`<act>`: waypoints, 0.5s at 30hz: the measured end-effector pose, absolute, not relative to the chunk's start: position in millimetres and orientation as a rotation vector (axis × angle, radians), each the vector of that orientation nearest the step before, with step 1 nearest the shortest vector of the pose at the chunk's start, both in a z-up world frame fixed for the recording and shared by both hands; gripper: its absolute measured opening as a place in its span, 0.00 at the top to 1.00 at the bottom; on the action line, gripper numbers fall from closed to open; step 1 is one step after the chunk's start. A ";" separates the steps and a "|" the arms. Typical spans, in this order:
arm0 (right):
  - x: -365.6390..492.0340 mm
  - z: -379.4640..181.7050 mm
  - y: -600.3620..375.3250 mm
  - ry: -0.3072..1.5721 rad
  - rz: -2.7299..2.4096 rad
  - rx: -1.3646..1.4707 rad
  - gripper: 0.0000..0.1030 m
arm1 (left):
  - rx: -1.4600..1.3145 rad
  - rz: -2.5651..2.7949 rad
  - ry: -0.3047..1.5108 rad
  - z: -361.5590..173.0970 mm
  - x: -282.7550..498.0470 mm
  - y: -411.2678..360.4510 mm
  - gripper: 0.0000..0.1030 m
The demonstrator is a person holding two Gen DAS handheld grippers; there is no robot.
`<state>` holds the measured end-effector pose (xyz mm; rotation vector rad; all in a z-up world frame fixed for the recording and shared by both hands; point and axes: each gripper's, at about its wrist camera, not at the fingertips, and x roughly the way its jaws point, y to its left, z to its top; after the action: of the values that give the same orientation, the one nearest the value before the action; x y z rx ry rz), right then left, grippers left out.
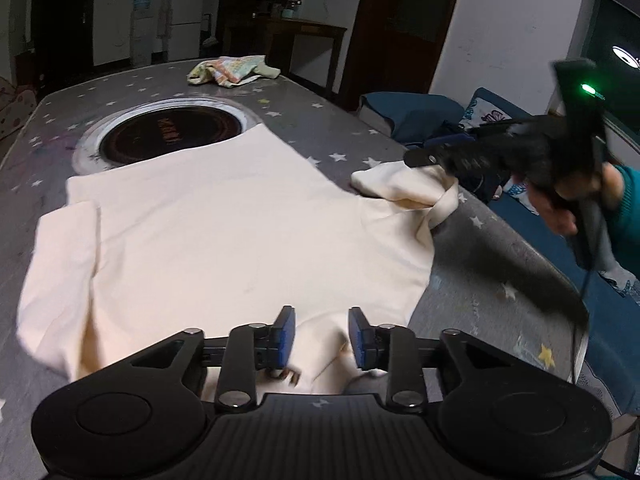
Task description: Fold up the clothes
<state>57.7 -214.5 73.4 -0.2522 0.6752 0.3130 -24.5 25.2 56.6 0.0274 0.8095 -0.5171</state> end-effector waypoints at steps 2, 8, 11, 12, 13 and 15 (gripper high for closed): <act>76.8 70.0 -230.6 0.699 0.255 -0.199 0.64 | 0.027 -0.527 0.816 53.8 -17.2 17.1 0.66; 115.4 45.9 -268.8 0.824 0.199 0.014 0.64 | 0.021 -0.563 0.850 40.5 -5.8 -3.4 0.64; 121.9 35.1 -277.7 0.864 0.219 0.076 0.77 | 0.022 -0.570 0.866 34.0 -6.5 -9.4 0.60; 121.0 33.5 -278.6 0.862 0.226 0.077 0.82 | 0.028 -0.573 0.860 33.6 -8.3 -10.3 0.58; 120.2 31.9 -279.4 0.861 0.233 0.079 0.89 | 0.032 -0.575 0.856 33.4 -9.3 -11.4 0.57; 114.1 33.6 -280.8 0.834 0.229 0.065 0.95 | 0.035 -0.575 0.856 33.1 -10.0 -12.6 0.57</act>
<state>114.1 -280.8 33.6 0.0653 0.8340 0.2291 -10.0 -12.6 33.1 0.0354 0.8562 -0.5753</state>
